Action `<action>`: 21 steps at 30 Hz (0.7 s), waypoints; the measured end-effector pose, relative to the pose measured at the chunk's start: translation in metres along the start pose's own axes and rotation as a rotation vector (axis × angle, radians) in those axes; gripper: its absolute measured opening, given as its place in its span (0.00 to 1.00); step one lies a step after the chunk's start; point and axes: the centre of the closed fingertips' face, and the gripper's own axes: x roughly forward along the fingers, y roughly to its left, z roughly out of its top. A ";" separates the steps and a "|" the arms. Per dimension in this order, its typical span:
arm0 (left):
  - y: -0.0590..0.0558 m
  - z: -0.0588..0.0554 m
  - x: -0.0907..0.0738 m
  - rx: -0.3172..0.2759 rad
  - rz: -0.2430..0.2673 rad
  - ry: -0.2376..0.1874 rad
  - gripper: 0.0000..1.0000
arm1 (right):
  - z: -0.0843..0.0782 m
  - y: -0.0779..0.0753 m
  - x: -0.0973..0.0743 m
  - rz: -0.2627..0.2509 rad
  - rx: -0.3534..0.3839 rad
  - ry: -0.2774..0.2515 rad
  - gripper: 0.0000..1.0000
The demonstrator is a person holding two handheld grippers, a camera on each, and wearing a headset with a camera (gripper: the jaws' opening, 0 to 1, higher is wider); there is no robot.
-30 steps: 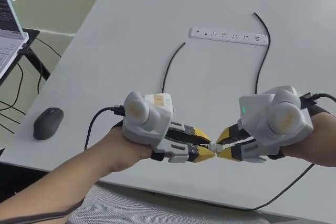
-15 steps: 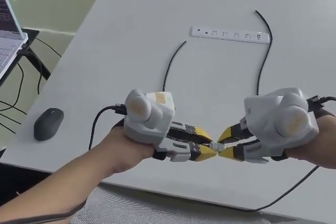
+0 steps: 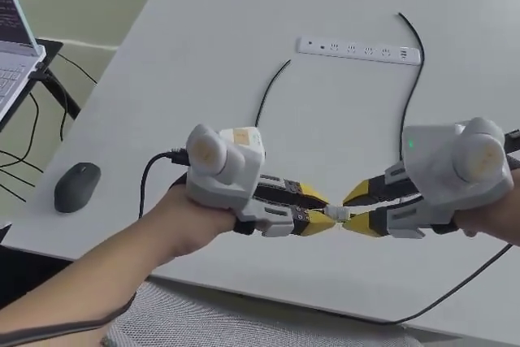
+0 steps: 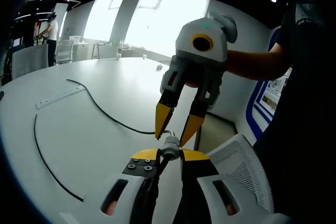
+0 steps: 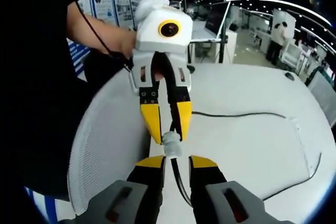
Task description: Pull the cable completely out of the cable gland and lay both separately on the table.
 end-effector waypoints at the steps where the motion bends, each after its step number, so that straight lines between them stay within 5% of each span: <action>1: 0.000 0.000 -0.001 0.000 0.001 -0.001 0.15 | 0.001 -0.001 -0.002 0.004 0.022 -0.014 0.14; 6: -0.001 0.004 -0.002 0.033 0.004 -0.012 0.15 | 0.009 0.000 -0.012 0.075 0.189 -0.131 0.14; 10: -0.004 0.007 -0.003 0.094 0.006 -0.012 0.15 | 0.013 0.007 -0.016 0.192 0.337 -0.214 0.14; 21: -0.009 0.007 -0.004 0.136 -0.005 0.004 0.15 | 0.019 0.005 -0.013 0.299 0.474 -0.310 0.13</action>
